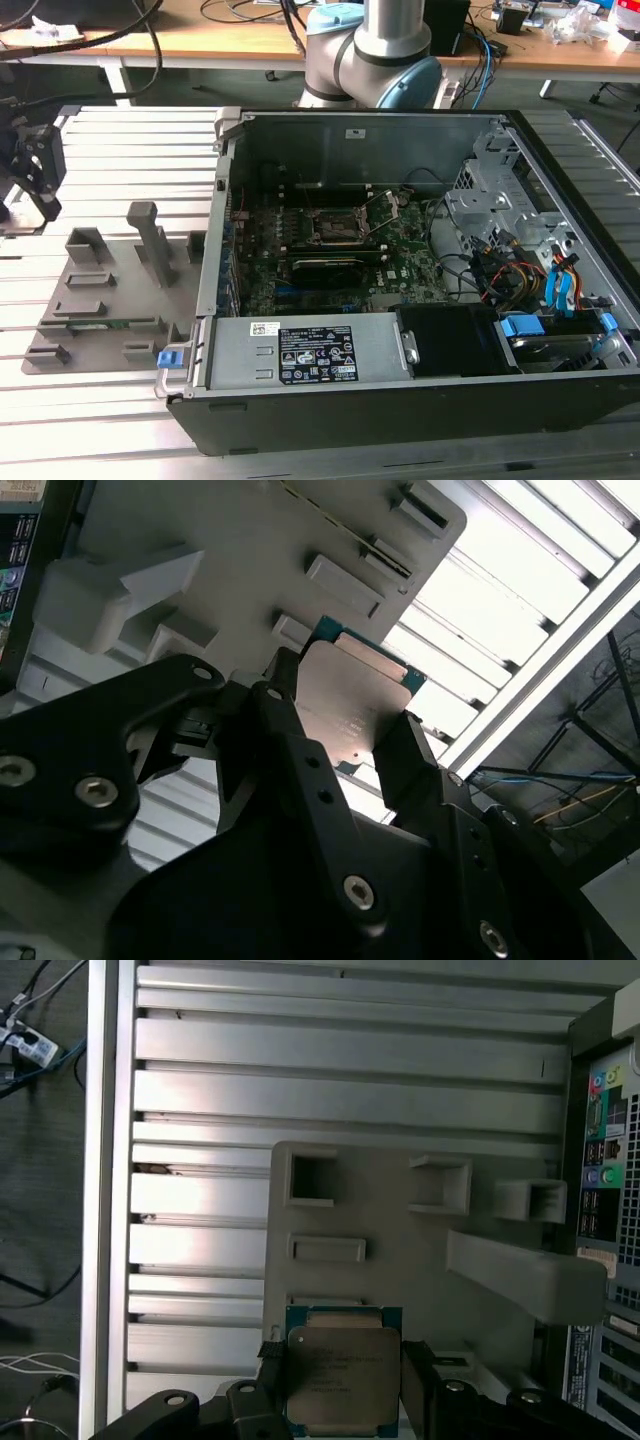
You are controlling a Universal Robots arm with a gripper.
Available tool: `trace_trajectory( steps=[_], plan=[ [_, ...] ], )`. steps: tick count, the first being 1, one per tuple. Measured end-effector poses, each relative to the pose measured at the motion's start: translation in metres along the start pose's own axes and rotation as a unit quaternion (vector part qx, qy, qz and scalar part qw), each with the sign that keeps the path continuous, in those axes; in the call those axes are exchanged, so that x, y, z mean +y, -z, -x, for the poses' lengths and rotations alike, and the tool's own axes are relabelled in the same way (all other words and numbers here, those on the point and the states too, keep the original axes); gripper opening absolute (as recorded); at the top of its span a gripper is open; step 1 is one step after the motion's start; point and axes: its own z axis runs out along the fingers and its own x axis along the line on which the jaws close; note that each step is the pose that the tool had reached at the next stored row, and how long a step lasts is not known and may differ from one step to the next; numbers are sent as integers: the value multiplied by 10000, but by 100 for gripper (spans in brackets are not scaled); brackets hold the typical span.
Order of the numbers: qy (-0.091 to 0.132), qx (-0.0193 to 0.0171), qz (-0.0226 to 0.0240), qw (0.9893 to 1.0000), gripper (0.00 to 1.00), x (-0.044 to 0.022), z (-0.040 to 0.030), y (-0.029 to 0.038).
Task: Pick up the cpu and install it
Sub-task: 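Pick up the cpu and move it towards the insertion slot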
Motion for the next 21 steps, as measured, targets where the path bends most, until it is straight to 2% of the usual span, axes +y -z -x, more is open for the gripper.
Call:
trace_trajectory(
  steps=[2, 5, 6, 8, 11, 14, 17, 21],
  plan=[
    [0, 0, 0, 10000, 55, -3, 2, 68],
    [-1, -2, 45, 10000, 55, -1, 4, 153],
    [-2, -3, 49, 10000, 55, -2, 5, 189],
    [-1, -2, 50, 10000, 55, -4, 9, 303],
    [-2, -3, 51, 10000, 55, 2, 11, 391],
    [-2, -3, 52, 10000, 55, 25, 14, 456],
    [-2, -2, 54, 10000, 55, 73, 18, 492],
    [-1, -2, 56, 10000, 55, 209, 26, 521]
  ],
)
